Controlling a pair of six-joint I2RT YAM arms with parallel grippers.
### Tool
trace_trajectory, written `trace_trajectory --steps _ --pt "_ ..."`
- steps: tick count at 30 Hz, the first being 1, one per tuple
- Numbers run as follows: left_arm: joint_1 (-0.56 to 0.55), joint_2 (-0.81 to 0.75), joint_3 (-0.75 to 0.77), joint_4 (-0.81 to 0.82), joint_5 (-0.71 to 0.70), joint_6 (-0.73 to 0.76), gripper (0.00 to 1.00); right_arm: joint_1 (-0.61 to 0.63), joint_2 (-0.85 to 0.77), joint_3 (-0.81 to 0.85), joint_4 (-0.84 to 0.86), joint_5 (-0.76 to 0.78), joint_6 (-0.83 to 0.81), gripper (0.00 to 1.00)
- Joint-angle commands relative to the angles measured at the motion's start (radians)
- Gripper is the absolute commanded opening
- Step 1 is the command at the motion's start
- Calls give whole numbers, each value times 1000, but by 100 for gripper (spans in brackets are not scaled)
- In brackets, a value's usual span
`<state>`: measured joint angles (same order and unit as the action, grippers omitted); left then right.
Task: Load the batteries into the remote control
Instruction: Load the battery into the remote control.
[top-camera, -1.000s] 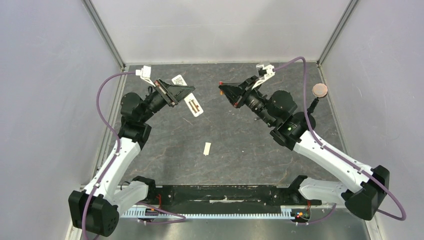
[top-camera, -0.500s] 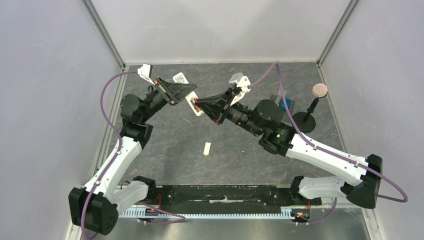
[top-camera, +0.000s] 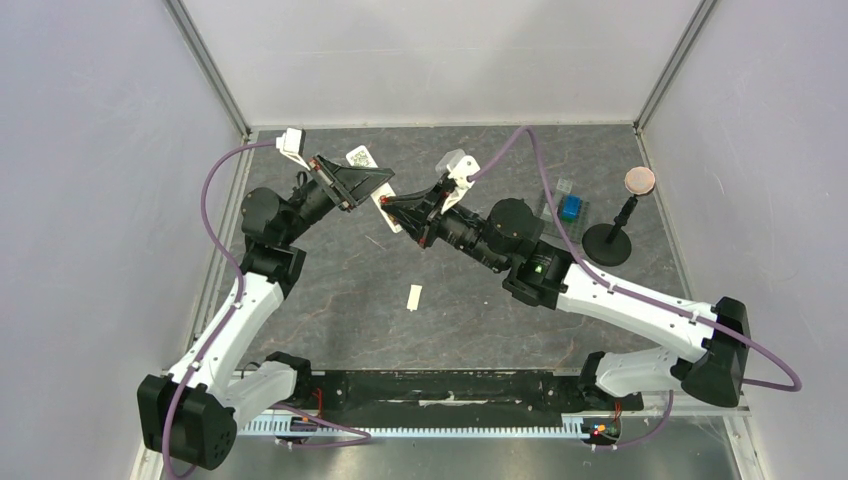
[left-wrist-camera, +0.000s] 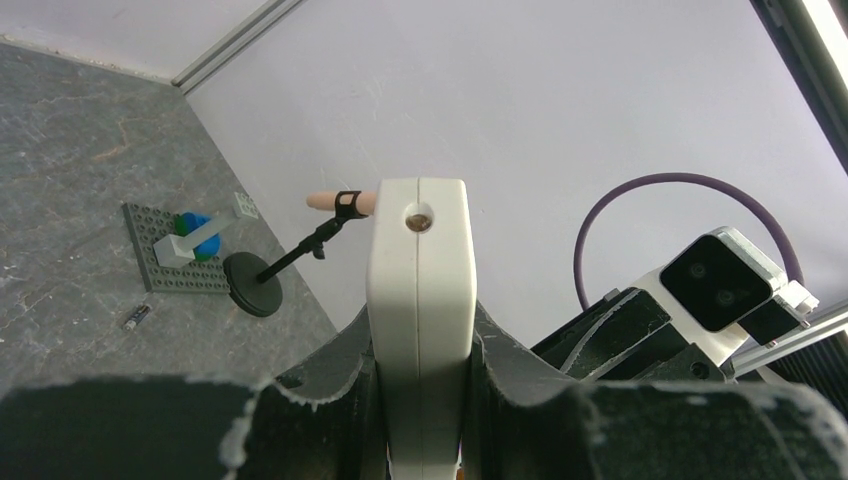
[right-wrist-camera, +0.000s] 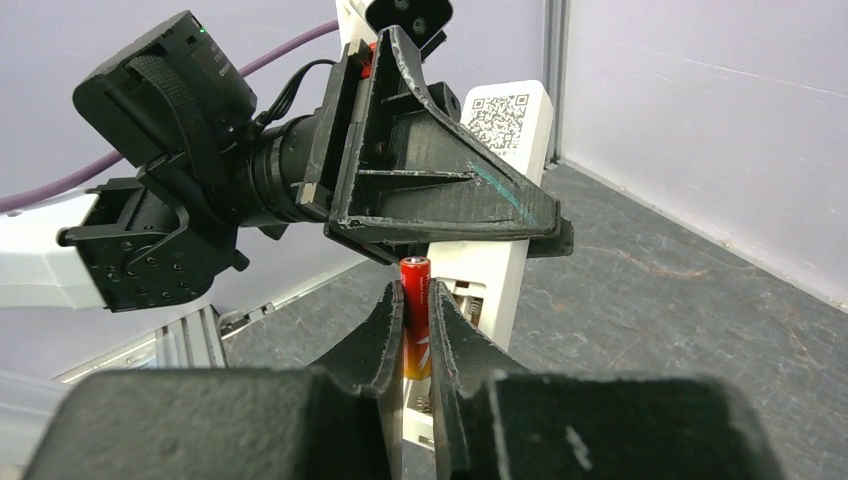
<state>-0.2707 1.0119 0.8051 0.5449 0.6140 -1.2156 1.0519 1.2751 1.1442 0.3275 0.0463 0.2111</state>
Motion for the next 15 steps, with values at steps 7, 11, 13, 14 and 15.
trace_trajectory --steps 7,11,13,14,15 --pt "-4 -29 41 30 41 -31 2 6 10 26 30 28 -37 2" --pt "-4 -29 37 50 37 -54 2 5 11 15 22 28 -32 2" --pt "-4 -30 38 53 32 -58 2 5 10 10 20 28 -27 3" --pt "-4 -32 37 54 28 -60 2 6 9 8 18 28 -26 3" --pt "-4 -34 36 55 22 -59 2 6 9 9 11 28 -26 4"
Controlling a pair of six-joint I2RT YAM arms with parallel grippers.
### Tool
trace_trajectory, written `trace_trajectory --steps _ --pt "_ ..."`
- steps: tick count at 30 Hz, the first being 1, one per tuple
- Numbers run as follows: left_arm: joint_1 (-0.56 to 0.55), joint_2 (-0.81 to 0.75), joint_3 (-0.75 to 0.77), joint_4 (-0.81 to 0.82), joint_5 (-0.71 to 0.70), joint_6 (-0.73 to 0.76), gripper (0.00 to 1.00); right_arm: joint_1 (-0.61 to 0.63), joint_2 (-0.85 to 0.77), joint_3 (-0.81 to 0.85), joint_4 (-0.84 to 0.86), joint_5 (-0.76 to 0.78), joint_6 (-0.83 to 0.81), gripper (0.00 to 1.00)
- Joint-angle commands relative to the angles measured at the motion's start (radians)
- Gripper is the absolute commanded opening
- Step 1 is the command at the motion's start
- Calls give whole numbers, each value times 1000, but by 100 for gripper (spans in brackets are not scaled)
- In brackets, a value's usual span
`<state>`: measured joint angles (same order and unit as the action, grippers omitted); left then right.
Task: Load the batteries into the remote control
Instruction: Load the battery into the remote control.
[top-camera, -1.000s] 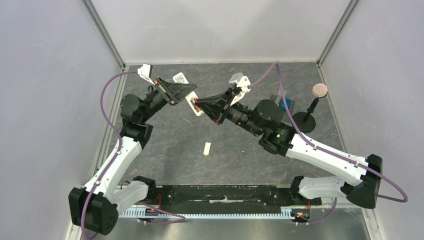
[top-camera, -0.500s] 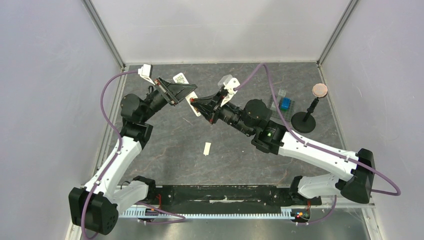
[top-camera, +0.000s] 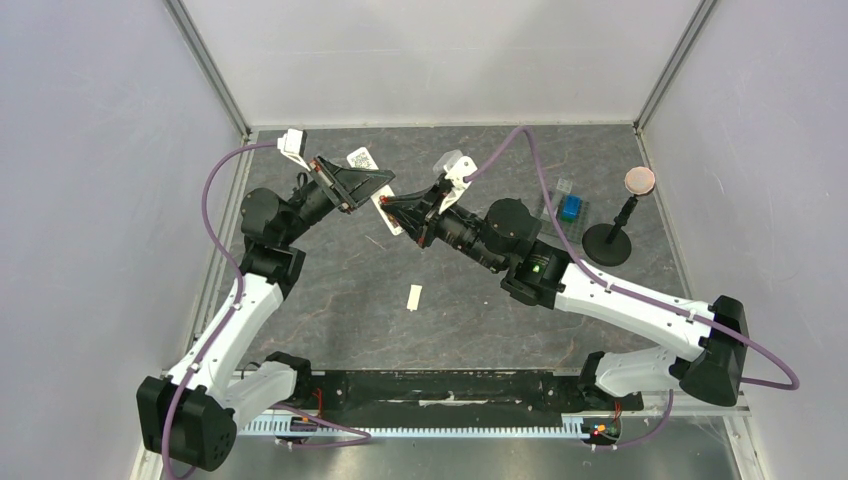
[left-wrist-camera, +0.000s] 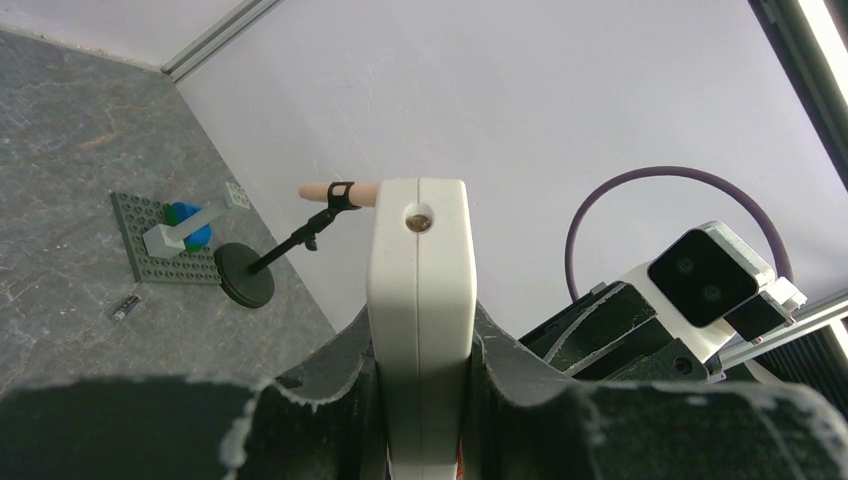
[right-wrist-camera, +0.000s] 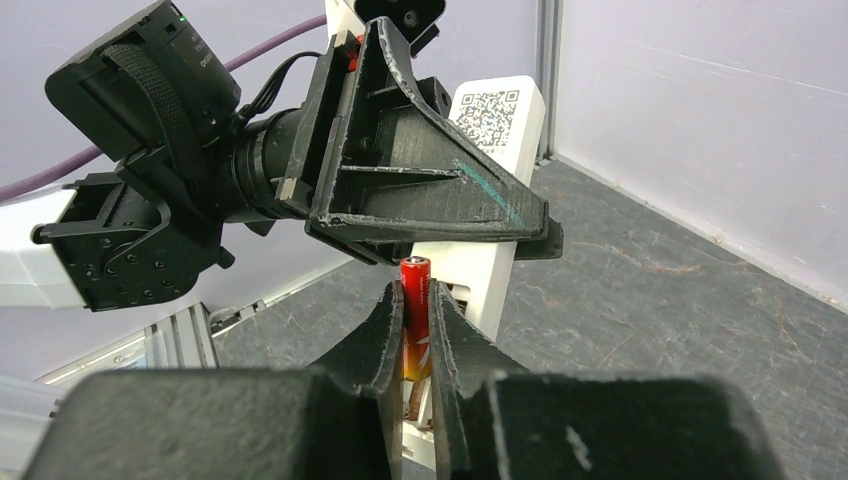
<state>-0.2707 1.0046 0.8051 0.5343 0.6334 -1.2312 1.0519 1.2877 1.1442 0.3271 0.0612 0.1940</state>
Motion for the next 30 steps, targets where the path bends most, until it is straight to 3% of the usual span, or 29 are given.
trace_trajectory --steps 1,30 --pt "-4 -28 36 65 -3 -45 2 5 -5 10 6 14 -8 5" --pt "-4 -48 11 44 -63 -53 2 5 22 106 -183 52 41 22"
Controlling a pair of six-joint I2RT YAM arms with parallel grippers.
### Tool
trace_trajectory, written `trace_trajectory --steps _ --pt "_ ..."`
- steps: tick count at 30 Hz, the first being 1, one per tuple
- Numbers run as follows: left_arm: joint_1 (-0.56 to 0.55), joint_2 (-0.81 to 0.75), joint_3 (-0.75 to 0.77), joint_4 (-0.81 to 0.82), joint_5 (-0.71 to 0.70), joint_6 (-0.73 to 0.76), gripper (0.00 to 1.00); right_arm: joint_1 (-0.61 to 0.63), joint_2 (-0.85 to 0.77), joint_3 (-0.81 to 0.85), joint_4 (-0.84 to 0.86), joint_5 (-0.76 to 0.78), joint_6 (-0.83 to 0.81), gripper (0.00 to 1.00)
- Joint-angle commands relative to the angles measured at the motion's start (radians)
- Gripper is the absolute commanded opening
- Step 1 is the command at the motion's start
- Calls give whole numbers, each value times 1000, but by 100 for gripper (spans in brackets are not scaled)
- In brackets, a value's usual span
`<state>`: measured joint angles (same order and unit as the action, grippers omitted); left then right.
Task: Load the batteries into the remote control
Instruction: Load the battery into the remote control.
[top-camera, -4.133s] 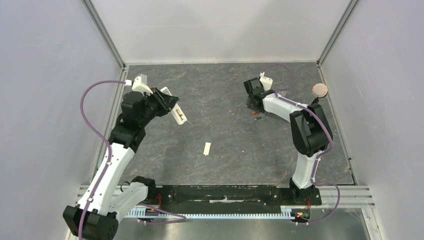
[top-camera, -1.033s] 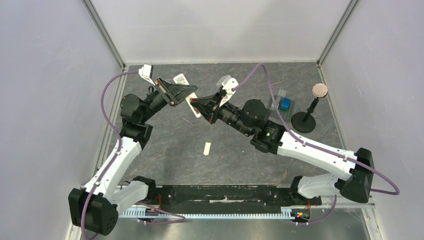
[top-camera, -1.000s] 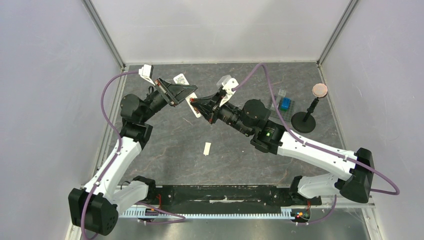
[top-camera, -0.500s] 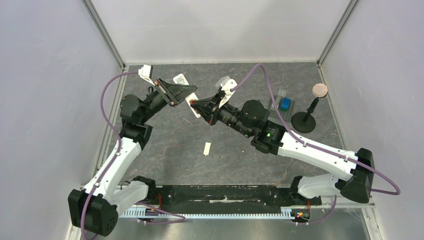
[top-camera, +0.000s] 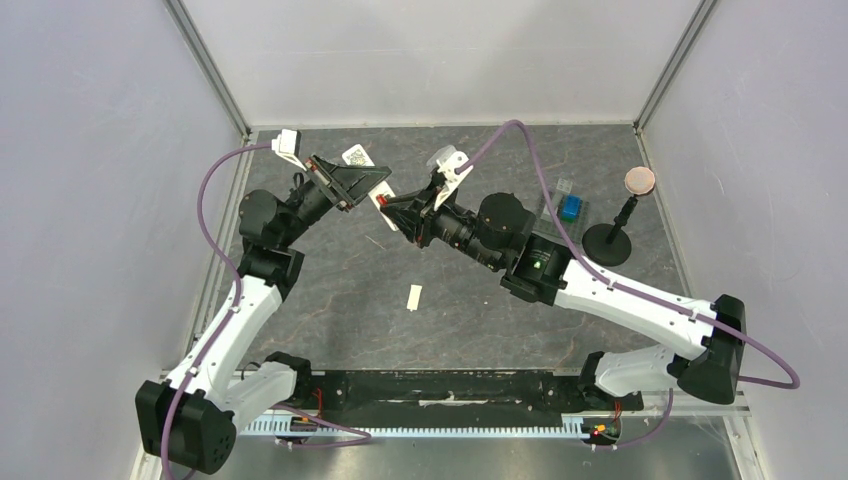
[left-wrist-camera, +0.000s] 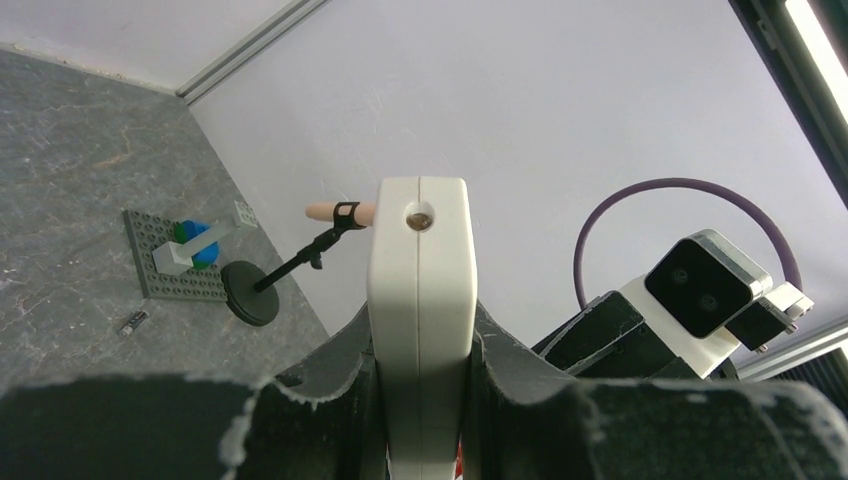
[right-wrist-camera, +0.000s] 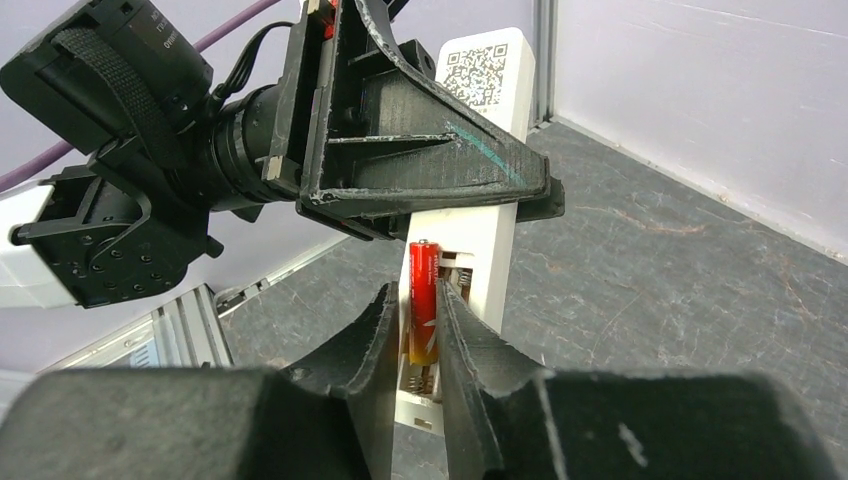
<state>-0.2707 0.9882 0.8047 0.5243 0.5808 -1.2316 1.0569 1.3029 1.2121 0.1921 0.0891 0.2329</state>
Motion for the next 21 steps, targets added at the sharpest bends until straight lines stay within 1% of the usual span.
trace_trajectory --steps 1,4,10,13,18,19,21 --pt "-4 -31 10 54 -11 -53 2 0 8 40 -50 23 4 22" --pt "-4 -32 8 45 -16 -42 2 0 1 49 -52 18 13 27" --pt "-4 -28 13 28 -24 -21 2 -5 -34 72 -72 27 66 57" --pt "-4 -29 15 20 -25 -10 2 -6 -49 86 -83 29 95 64" --pt "-4 -34 8 22 -36 -5 2 -17 -65 127 -154 80 195 73" --pt "-4 -38 5 24 -42 -4 2 -24 -66 133 -176 92 234 76" --pt "-4 -49 -4 36 -55 0 2 -36 -67 134 -225 108 318 88"
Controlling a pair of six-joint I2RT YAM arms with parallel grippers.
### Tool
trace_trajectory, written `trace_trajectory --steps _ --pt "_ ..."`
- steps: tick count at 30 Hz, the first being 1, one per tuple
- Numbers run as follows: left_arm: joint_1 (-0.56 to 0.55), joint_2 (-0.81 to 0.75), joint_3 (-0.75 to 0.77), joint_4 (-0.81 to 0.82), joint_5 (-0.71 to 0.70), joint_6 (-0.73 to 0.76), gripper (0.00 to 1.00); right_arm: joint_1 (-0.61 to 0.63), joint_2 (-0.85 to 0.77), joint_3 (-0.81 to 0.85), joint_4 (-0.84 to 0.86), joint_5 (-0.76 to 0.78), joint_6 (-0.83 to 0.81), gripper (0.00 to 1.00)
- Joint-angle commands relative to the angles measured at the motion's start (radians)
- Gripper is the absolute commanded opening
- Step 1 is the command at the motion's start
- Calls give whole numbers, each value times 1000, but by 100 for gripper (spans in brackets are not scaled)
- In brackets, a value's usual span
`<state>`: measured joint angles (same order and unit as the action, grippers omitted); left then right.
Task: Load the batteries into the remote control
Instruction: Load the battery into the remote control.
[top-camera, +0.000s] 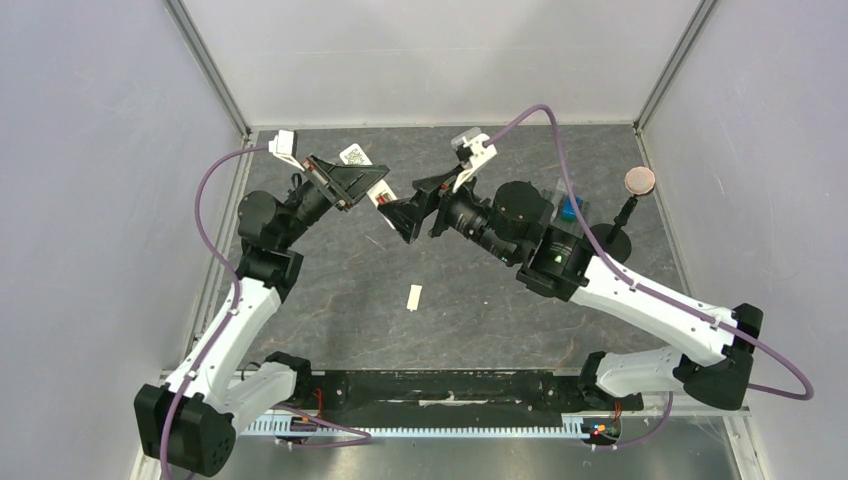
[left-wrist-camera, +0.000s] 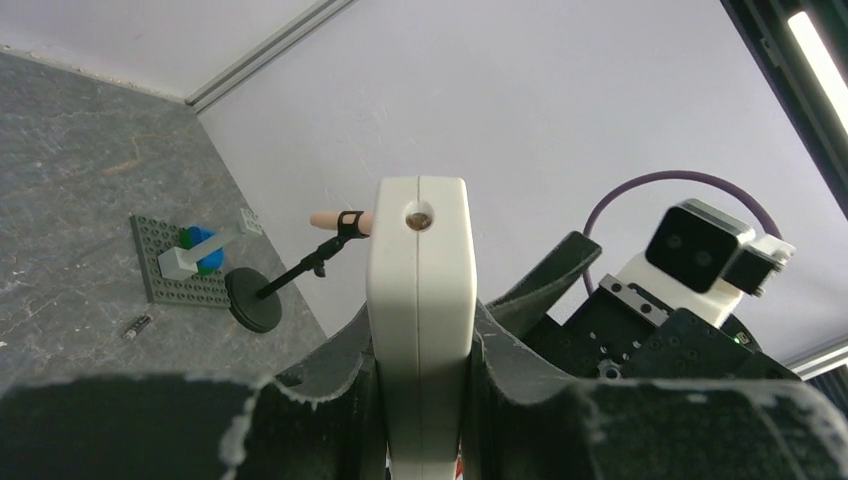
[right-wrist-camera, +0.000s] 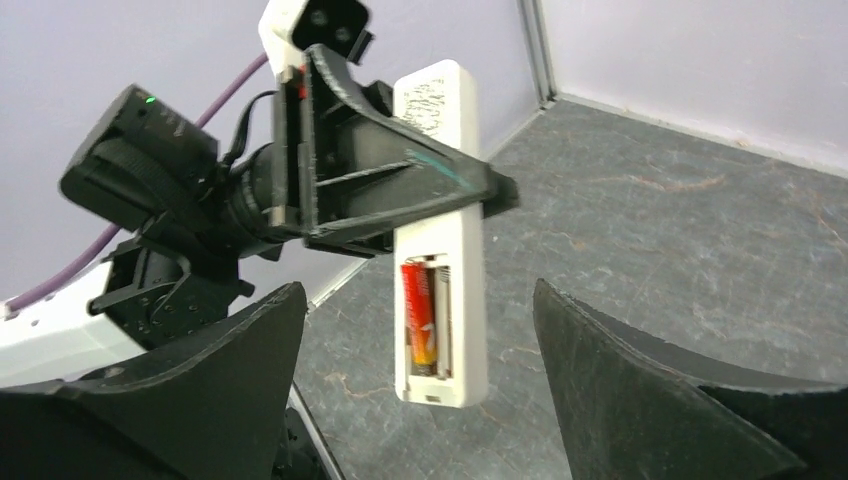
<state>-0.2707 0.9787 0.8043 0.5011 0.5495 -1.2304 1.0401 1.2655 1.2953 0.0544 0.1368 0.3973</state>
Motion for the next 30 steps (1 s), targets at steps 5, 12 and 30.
trace_trajectory --steps 5,12,30 --pt "-4 -60 -7 71 -39 12 2 -52 -16 51 -138 -11 395 98" --pt "-4 -74 -5 59 -27 14 2 -71 12 6 -18 -133 684 98" --pt "-4 -92 -25 69 -15 80 2 -87 72 -75 157 -222 944 83"
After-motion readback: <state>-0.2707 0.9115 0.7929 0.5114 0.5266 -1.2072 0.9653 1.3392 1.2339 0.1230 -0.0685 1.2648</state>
